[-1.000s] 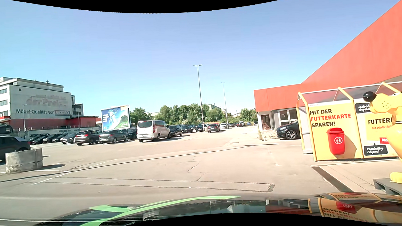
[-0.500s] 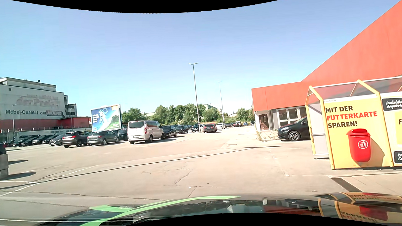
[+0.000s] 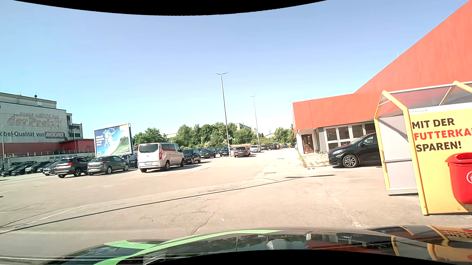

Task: Follow the waypoints while adhering to traffic rules and regulations

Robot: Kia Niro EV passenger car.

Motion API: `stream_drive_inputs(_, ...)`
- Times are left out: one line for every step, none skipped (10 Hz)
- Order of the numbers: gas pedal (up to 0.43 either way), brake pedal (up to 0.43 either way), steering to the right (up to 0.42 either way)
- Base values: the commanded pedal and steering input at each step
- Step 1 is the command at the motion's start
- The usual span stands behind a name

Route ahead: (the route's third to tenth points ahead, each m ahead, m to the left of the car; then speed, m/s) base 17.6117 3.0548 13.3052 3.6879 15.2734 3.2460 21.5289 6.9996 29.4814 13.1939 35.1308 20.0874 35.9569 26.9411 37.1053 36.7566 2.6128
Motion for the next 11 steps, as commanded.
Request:
stream_drive_inputs(0.059, 0.0, 0.051)
stream_drive_inputs(0.047, 0.0, 0.051)
stream_drive_inputs(0.047, 0.0, 0.05)
stream_drive_inputs(0.047, 0.0, 0.049)
stream_drive_inputs(0.047, 0.0, 0.055)
stream_drive_inputs(0.028, 0.0, 0.064)
stream_drive_inputs(0.0, 0.0, 0.069)
stream_drive_inputs(0.0, 0.0, 0.072)
stream_drive_inputs(0.0, 0.006, 0.071)
stream_drive_inputs(0.0, 0.012, 0.07)
stream_drive_inputs(0.0, 0.012, 0.07)
